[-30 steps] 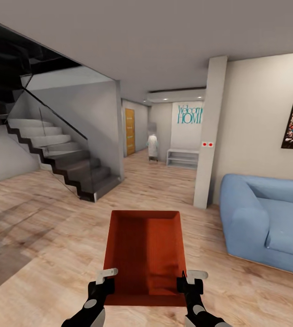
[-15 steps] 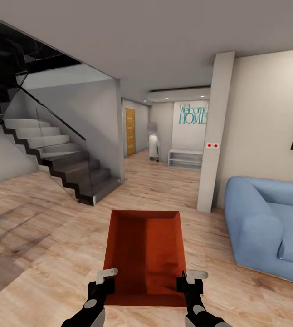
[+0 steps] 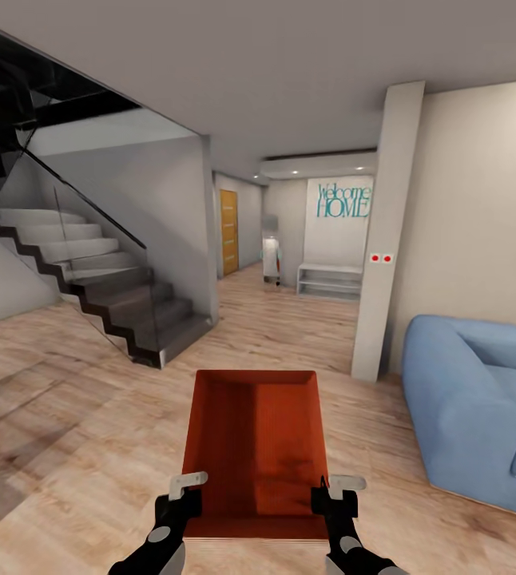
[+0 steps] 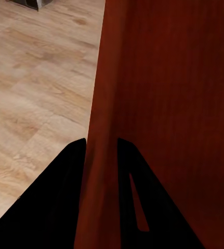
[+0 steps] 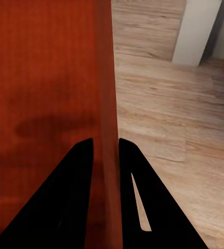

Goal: Move the two storage containers from the living room to the garage. In the garage, place one container on the floor and stack the other container on top of it (either order is fine).

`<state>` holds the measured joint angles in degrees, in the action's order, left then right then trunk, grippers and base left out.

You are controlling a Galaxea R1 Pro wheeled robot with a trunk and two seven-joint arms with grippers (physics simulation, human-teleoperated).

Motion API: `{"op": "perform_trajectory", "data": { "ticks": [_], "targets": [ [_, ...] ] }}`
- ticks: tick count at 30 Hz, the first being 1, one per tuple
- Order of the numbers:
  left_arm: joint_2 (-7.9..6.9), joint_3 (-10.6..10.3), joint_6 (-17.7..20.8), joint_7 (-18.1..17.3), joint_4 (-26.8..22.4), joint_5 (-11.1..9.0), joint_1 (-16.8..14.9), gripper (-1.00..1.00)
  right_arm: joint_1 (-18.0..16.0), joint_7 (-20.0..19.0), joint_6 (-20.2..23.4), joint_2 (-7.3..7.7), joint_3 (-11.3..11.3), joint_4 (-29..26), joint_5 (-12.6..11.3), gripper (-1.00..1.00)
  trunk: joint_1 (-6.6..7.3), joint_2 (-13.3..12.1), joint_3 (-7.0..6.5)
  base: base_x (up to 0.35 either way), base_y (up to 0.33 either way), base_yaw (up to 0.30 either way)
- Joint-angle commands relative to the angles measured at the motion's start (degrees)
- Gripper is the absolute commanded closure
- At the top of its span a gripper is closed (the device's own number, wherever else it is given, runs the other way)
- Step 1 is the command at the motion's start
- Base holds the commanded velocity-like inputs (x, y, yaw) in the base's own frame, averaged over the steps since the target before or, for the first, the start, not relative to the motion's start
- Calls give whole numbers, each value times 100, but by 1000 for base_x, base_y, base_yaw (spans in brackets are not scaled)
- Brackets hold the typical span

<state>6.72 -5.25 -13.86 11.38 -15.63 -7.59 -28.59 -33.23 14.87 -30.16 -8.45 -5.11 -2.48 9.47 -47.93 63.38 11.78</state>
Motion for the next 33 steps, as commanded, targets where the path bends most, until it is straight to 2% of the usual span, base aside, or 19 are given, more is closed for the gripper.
{"op": "perform_trajectory", "data": {
  "ticks": [1, 28, 33],
  "targets": [
    [-4, -64, 489, -426, 16, -85, -6, 100, -8, 218, -55, 18, 201, -15, -13, 100, -4, 5, 7, 322, 0, 0],
    [-4, -55, 490, -428, 11, -86, -6, 100, -8, 218, -62, 21, 202, 10, 32, 100, -4, 5, 7, 322, 0, 0],
    [-10, -55, 493, -434, 7, -86, -6, 100, -8, 218, -60, 12, 196, 11, -7, 100, -4, 5, 7, 322, 0, -119]
  ]
}}
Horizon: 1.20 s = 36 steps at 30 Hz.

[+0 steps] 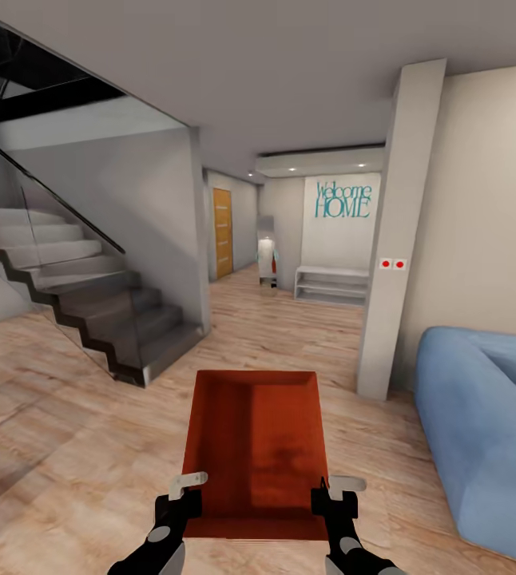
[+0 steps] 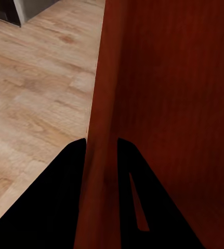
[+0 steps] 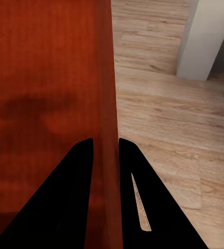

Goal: Move the two storage containers from the living room to the garage. In the garage, place one container on the floor and stack the other container on top of it (either order is fine).

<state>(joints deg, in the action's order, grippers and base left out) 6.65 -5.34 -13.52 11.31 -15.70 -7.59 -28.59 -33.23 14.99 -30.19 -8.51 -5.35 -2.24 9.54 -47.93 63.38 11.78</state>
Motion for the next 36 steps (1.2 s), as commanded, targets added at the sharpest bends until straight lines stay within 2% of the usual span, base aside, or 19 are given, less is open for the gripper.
{"op": "perform_trajectory", "data": {
  "ticks": [1, 11, 36],
  "targets": [
    [-4, -46, 458, -427, 14, -86, -6, 100, -8, 206, -57, 17, 220, -13, -15, 100, -4, 5, 7, 322, 0, -200],
    [-6, -46, 464, -428, 14, -88, -6, 100, -8, 208, -62, 19, 219, -13, -22, 100, -4, 5, 7, 322, 0, -221],
    [-6, -46, 457, -428, 14, -85, -6, 100, -8, 206, -57, 25, 219, -13, -22, 100, -4, 5, 7, 322, 0, -6]
  ]
}}
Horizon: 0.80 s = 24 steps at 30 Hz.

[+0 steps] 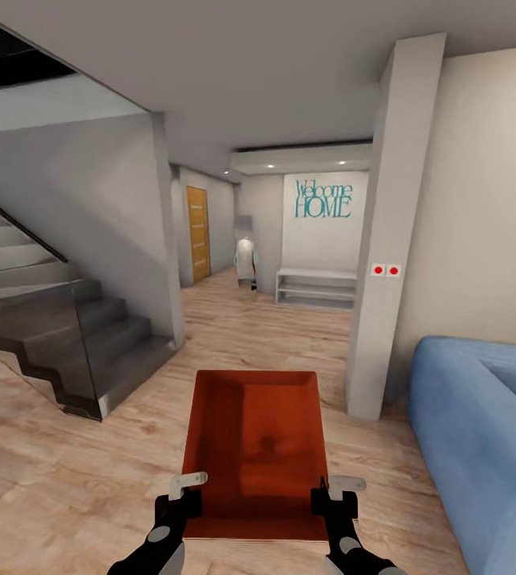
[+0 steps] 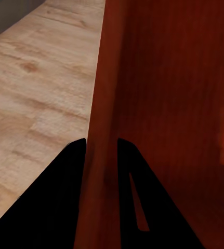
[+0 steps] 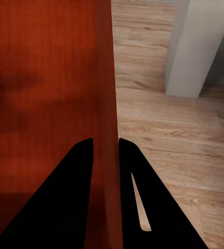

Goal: Move the two storage containers from the living room to the garage. In the garage, place one container on the floor and stack the other container on top of it (either order is fine).

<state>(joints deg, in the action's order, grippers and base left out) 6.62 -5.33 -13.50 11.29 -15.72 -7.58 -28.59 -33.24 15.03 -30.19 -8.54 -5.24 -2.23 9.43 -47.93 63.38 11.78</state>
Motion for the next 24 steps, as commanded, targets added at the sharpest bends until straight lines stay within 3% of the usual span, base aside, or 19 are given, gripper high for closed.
{"op": "perform_trajectory", "data": {
  "ticks": [1, 24],
  "targets": [
    [-3, -48, 455, -426, 16, -86, -6, 100, -7, 202, -57, 28, 208, -14, -11, 100, -4, 5, 7, 322, 0, 0],
    [-3, -48, 462, -426, 16, -87, -6, 100, -7, 202, -60, 28, 212, -14, -9, 100, -4, 5, 7, 322, 0, 0]
  ]
}}
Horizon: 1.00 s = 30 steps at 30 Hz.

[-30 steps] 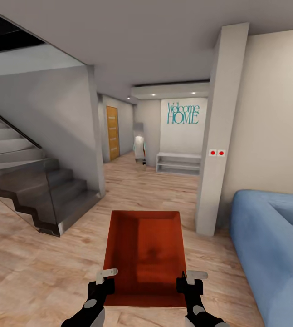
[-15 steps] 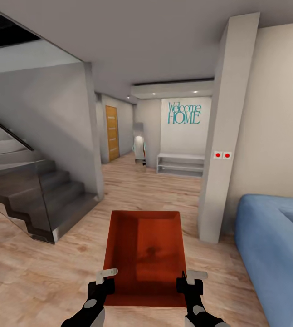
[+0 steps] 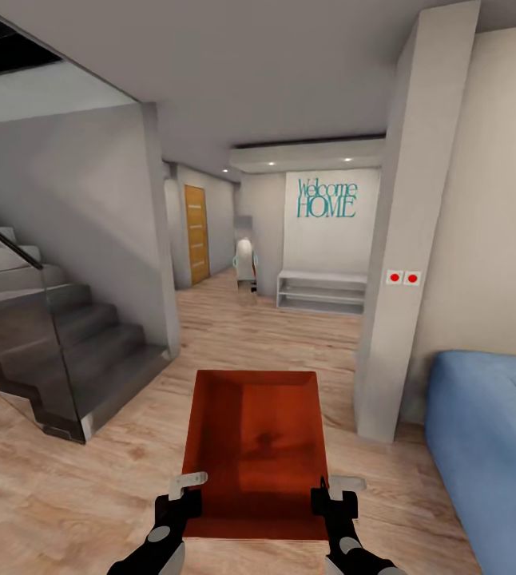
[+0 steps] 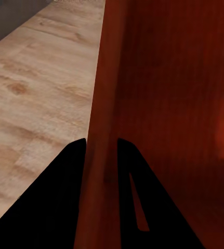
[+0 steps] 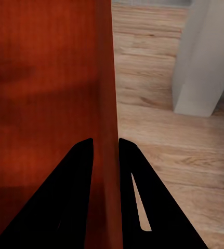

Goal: Move the two storage containers from the living room to the garage. In the garage, place one container on the floor and stack the other container on top of it (either order is fine).

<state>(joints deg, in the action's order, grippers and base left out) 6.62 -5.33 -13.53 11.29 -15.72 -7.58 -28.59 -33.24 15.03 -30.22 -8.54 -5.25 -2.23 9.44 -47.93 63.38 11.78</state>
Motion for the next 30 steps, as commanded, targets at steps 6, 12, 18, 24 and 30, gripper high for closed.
{"op": "perform_trajectory", "data": {
  "ticks": [6, 12, 18, 24, 30],
  "targets": [
    [-3, -47, 465, -426, 16, -86, -7, 100, -7, 202, -55, 28, 216, -14, -4, 100, -4, 5, 7, 322, 0, 0],
    [-3, -47, 465, -426, 16, -92, -7, 100, -7, 202, -55, 28, 217, -14, 3, 100, -4, 5, 7, 322, 0, 0],
    [-3, -47, 465, -426, 16, -89, -7, 100, -7, 202, -55, 28, 217, -14, 13, 100, -4, 5, 7, 322, 0, 0],
    [-3, -47, 465, -426, 16, -87, -7, 100, -7, 202, -55, 35, 216, -14, 14, 100, -4, 5, 7, 322, 0, 0],
    [-3, -47, 465, -426, 16, -87, -7, 100, -7, 202, -56, 36, 214, -14, 9, 100, -4, 5, 7, 322, 0, 0]
  ]
}}
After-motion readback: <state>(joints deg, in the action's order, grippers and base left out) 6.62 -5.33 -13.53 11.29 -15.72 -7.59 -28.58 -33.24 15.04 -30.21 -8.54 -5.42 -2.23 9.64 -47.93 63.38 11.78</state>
